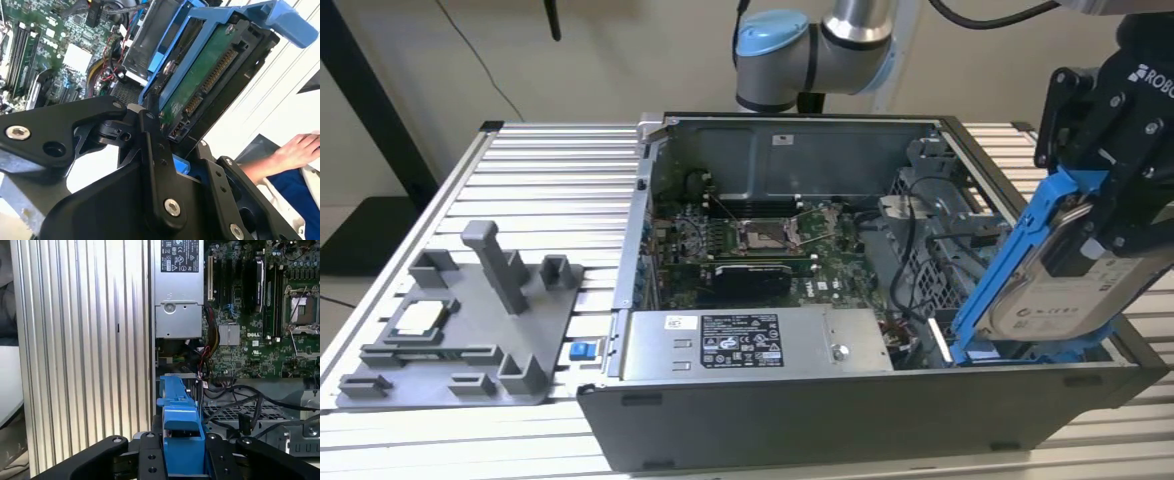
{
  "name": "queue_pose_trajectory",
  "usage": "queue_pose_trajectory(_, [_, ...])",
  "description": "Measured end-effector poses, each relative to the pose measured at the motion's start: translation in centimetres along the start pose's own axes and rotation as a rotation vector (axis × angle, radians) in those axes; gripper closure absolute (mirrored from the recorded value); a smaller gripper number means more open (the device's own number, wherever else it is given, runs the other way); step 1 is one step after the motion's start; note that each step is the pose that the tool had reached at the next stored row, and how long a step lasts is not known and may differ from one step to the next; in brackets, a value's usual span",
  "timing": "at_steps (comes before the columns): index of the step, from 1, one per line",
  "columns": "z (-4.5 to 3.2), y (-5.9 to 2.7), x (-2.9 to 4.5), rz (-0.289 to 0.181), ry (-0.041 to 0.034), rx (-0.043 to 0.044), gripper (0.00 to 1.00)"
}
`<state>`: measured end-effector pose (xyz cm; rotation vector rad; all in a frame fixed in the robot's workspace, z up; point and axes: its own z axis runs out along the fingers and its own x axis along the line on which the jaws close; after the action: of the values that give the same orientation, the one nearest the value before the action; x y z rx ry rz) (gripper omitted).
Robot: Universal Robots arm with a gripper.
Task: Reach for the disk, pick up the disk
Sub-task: 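Pick up the disk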
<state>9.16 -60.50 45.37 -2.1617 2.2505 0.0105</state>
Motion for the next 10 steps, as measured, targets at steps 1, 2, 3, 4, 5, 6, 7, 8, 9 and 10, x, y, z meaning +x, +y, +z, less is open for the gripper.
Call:
queue_pose_trajectory(1, [0.10,0.00,0.00,-0.002,-0.0001,-0.0001,1.00])
queue_pose_trajectory(2, [0.14,0.00,0.00,-0.006,0.0001,-0.0001,1.00])
queue_pose_trajectory(3, [0.18,0.00,-0.01,-0.011,-0.0001,-0.0002,1.00])
queue_pose_trajectory(4, [0.22,0.00,-0.03,-0.016,-0.0001,-0.0003,1.00])
queue_pose_trajectory(5, [0.25,0.00,-0.08,-0.021,0.0001,-0.0004,1.00])
queue_pose_trajectory(6, [0.29,0.00,-0.15,-0.025,-0.0001,-0.0005,1.00])
queue_pose_trajectory(7, [0.34,0.00,-0.28,-0.029,-0.0002,-0.0006,1.00])
queue_pose_trajectory(8, [0.37,0.01,-0.43,-0.032,-0.0002,-0.0006,1.00])
queue_pose_trajectory(9, [0.42,0.03,-0.63,-0.036,-0.0003,-0.0007,1.00])
queue_pose_trajectory(10, [0.47,0.04,-0.86,-0.039,-0.0004,-0.0008,1.00])
